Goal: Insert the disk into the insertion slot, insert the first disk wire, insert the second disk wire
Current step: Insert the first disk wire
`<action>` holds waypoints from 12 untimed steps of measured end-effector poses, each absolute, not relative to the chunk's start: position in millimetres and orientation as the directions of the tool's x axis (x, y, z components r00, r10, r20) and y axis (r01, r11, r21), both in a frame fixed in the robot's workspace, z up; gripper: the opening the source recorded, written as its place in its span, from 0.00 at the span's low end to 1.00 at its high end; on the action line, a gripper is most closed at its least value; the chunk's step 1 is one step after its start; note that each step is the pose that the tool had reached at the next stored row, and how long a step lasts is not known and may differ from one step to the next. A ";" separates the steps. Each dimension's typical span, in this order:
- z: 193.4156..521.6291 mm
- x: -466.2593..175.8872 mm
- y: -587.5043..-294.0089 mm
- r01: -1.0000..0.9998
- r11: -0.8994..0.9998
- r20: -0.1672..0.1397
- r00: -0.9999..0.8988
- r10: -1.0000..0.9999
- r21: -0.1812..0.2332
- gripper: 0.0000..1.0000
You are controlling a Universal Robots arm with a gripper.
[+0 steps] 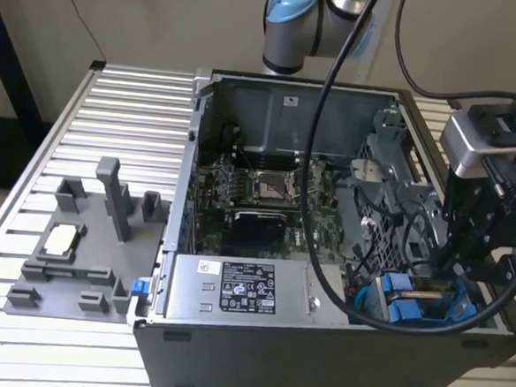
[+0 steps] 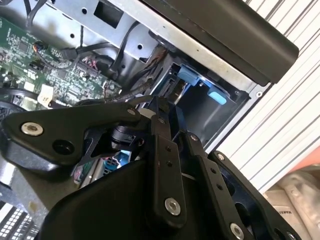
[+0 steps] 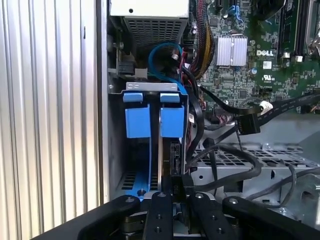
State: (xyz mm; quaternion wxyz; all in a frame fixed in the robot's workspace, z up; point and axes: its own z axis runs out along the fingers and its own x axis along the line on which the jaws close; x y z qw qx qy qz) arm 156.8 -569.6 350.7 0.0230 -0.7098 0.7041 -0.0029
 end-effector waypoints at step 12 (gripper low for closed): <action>347.3 164.6 -569.6 -1.000 0.021 -0.029 -0.021 -0.999 -0.022 0.19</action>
